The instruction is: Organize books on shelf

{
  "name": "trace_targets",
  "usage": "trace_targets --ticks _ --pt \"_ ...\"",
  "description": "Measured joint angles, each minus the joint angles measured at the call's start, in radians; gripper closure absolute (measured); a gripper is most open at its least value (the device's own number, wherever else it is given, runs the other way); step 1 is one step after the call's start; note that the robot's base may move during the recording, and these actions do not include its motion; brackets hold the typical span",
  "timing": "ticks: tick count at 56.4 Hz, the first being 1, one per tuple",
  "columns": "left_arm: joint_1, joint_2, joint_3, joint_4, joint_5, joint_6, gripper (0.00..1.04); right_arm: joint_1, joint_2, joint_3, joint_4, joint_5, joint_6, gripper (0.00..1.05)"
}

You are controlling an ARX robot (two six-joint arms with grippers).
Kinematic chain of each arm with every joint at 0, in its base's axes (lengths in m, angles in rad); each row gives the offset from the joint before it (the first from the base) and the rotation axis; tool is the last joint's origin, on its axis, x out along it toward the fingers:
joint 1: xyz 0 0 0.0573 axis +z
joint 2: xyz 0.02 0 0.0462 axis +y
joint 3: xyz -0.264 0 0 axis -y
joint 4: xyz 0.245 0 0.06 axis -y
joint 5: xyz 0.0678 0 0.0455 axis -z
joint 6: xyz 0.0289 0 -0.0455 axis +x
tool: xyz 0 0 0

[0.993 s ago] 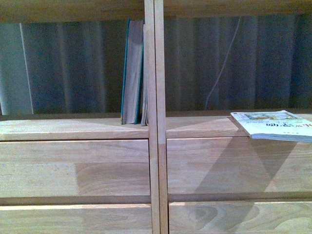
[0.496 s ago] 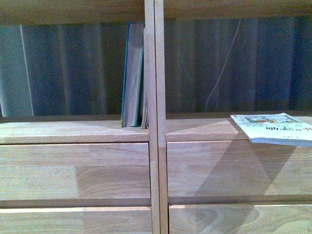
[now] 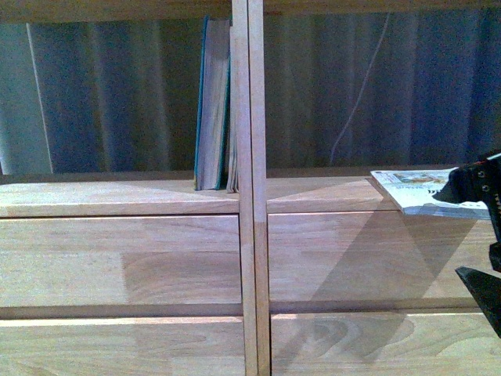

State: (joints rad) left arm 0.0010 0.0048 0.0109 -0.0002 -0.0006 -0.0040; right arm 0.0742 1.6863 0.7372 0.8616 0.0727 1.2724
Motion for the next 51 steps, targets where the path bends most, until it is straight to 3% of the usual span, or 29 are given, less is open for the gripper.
trace_targets --ticks 22,37,51 --pt "0.000 0.000 0.000 0.000 0.000 0.000 0.07 -0.042 0.119 0.274 -0.100 0.061 -0.048 0.10" --pt "0.000 0.000 0.000 0.000 0.000 0.000 0.07 -0.079 0.148 0.353 -0.128 0.084 -0.084 0.50" --pt "0.000 0.000 0.000 0.000 0.000 0.000 0.07 -0.070 0.146 0.332 -0.102 0.016 -0.024 0.88"
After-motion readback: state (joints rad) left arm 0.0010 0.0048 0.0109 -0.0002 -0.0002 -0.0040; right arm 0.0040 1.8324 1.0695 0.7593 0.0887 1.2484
